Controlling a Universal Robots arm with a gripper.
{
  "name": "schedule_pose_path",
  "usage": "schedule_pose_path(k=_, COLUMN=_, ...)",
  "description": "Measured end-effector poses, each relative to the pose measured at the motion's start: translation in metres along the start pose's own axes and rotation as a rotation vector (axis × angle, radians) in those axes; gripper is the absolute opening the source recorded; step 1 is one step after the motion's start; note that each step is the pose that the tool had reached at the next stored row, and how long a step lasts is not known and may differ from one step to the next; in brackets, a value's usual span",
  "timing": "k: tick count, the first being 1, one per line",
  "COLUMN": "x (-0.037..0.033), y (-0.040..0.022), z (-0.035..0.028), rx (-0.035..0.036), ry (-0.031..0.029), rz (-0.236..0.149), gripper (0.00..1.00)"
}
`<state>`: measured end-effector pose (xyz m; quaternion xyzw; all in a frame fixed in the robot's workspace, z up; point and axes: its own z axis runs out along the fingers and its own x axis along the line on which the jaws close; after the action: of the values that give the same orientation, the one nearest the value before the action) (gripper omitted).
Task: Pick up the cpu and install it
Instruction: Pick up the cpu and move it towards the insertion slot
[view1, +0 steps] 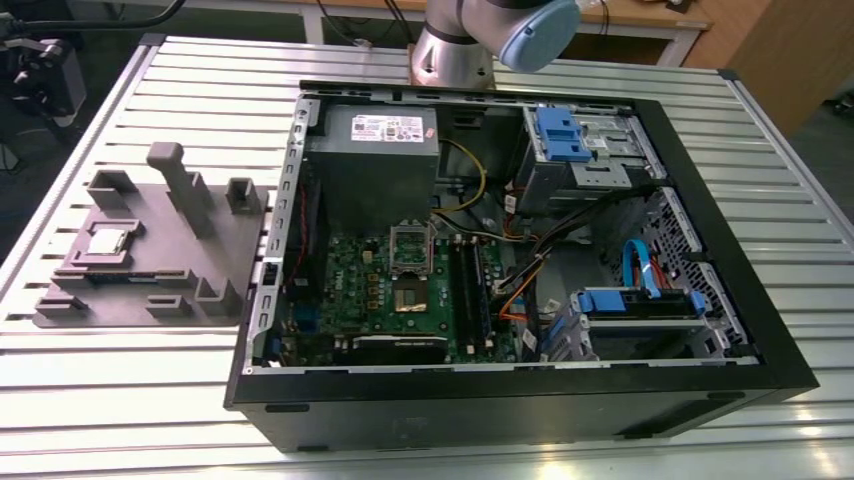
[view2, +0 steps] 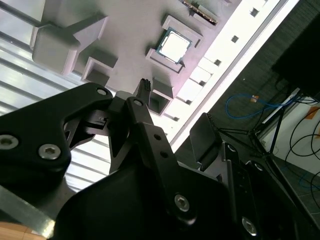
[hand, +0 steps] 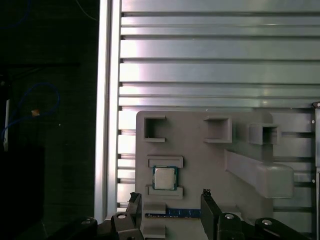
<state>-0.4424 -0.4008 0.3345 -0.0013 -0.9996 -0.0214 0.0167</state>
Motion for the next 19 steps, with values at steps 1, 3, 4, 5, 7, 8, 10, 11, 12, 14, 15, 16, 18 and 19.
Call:
schedule_pose_path(k=1, x=0.0, y=0.0, z=0.0003, rx=0.0, ry=-0.0001, rz=0.0, gripper=0.59)
schedule_pose_path(k=3, x=0.0, y=0.0, z=0.0012, rx=-0.0001, ry=-0.0001, rz=0.0, gripper=0.59)
schedule_pose_path(k=4, x=0.0001, y=-0.0001, z=0.0016, rx=0.0, ry=0.0001, rz=-0.003, gripper=0.59)
schedule_pose_path(k=5, x=0.0009, y=-0.0001, z=0.0019, rx=0.0003, ry=0.0006, rz=-0.01, gripper=0.59)
schedule_pose_path(k=7, x=0.0017, y=-0.0002, z=0.0028, rx=0.0007, ry=0.0011, rz=-0.024, gripper=0.59)
schedule_pose_path(k=8, x=0.0017, y=-0.0002, z=0.0032, rx=0.0009, ry=0.0013, rz=-0.028, gripper=0.59)
schedule_pose_path(k=10, x=0.0018, y=-0.0002, z=0.0035, rx=0.001, ry=0.0015, rz=-0.028, gripper=0.59)
schedule_pose_path(k=11, x=0.0018, y=-0.0002, z=0.0035, rx=0.0011, ry=0.0016, rz=-0.028, gripper=0.59)
schedule_pose_path(k=12, x=0.0018, y=-0.0002, z=0.0039, rx=0.0009, ry=0.0013, rz=-0.028, gripper=0.59)
schedule_pose_path(k=14, x=0.0018, y=-0.0002, z=0.0042, rx=0.001, ry=0.0014, rz=-0.028, gripper=0.59)
schedule_pose_path(k=15, x=0.0018, y=-0.0002, z=0.0042, rx=0.001, ry=0.0014, rz=-0.028, gripper=0.59)
schedule_pose_path(k=16, x=0.0018, y=-0.0002, z=0.0042, rx=0.0011, ry=0.0013, rz=-0.028, gripper=0.59)
schedule_pose_path(k=18, x=0.0018, y=-0.0002, z=0.0043, rx=0.0023, ry=0.0009, rz=-0.028, gripper=0.59)
schedule_pose_path(k=19, x=0.0018, y=-0.0002, z=0.0044, rx=0.0033, ry=0.0007, rz=-0.028, gripper=0.59)
